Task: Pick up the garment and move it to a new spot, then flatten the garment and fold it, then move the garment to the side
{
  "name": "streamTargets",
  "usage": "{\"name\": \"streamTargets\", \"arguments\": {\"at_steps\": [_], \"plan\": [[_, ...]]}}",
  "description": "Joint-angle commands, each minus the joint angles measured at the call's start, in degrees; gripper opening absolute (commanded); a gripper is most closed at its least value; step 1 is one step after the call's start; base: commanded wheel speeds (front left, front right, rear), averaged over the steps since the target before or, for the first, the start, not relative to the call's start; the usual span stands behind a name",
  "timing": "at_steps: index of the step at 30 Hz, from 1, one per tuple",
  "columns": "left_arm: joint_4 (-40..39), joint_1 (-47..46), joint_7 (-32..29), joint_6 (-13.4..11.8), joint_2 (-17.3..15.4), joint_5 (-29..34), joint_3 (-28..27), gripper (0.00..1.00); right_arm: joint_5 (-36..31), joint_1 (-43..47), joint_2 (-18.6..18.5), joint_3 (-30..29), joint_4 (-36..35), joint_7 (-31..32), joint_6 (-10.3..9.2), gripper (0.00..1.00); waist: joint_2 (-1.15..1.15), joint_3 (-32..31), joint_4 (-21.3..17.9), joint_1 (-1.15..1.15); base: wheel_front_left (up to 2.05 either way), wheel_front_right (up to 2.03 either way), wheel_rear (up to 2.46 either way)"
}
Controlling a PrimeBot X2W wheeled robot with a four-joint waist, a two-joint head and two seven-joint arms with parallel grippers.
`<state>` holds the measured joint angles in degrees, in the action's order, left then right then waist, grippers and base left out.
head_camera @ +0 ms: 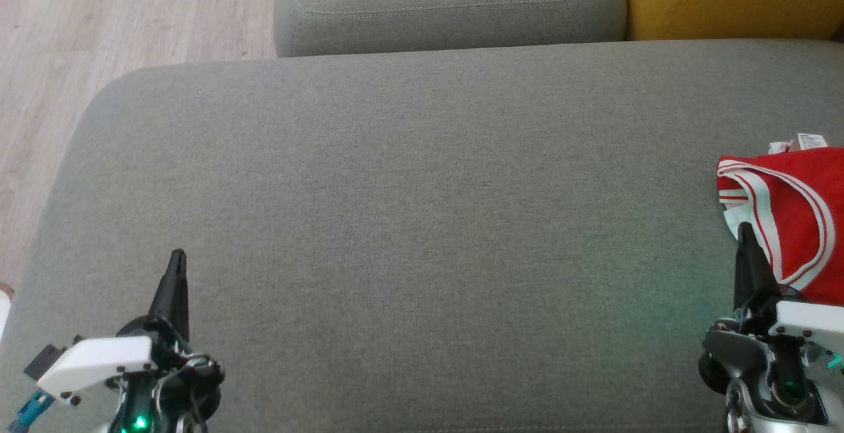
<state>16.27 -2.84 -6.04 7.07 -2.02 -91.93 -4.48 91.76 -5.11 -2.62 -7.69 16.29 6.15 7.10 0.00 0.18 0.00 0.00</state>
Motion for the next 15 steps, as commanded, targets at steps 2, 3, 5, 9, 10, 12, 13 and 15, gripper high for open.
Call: {"name": "streamTargets", "arguments": {"at_steps": [2,3,5,9,10,12,13,15], "plan": [[-2.2,-3.4,-0.4,0.4,-0.9,-0.3,-2.0,0.00,0.4,-1.1,-0.3,1.2,-2.3,0.3,0.39,0.00,0.00,0.0,0.0,0.00,0.00,0.00,0.00],[-2.2,-3.4,-0.4,0.4,-0.9,-0.3,-2.0,0.00,0.4,-1.1,-0.3,1.2,-2.3,0.3,0.39,0.00,0.00,0.0,0.0,0.00,0.00,0.00,0.00],[-2.2,-3.4,-0.4,0.4,-0.9,-0.3,-2.0,0.00,0.4,-1.1,-0.3,1.2,-2.3,0.3,0.39,0.00,0.00,0.0,0.0,0.00,0.00,0.00,0.00],[-2.2,-3.4,-0.4,0.4,-0.9,-0.3,-2.0,0.00,0.4,-1.1,-0.3,1.2,-2.3,0.3,0.39,0.00,0.00,0.0,0.0,0.00,0.00,0.00,0.00],[-2.2,-3.4,-0.4,0.4,-0.9,-0.3,-2.0,0.00,0.4,-1.1,-0.3,1.2,-2.3,0.3,0.39,0.00,0.00,0.0,0.0,0.00,0.00,0.00,0.00],[-2.2,-3.4,-0.4,0.4,-0.9,-0.3,-2.0,0.00,0.4,-1.1,-0.3,1.2,-2.3,0.3,0.39,0.00,0.00,0.0,0.0,0.00,0.00,0.00,0.00],[-2.2,-3.4,-0.4,0.4,-0.9,-0.3,-2.0,0.00,0.4,-1.1,-0.3,1.2,-2.3,0.3,0.39,0.00,0.00,0.0,0.0,0.00,0.00,0.00,0.00],[-2.2,-3.4,-0.4,0.4,-0.9,-0.3,-2.0,0.00,0.4,-1.1,-0.3,1.2,-2.3,0.3,0.39,0.00,0.00,0.0,0.0,0.00,0.00,0.00,0.00]]}}
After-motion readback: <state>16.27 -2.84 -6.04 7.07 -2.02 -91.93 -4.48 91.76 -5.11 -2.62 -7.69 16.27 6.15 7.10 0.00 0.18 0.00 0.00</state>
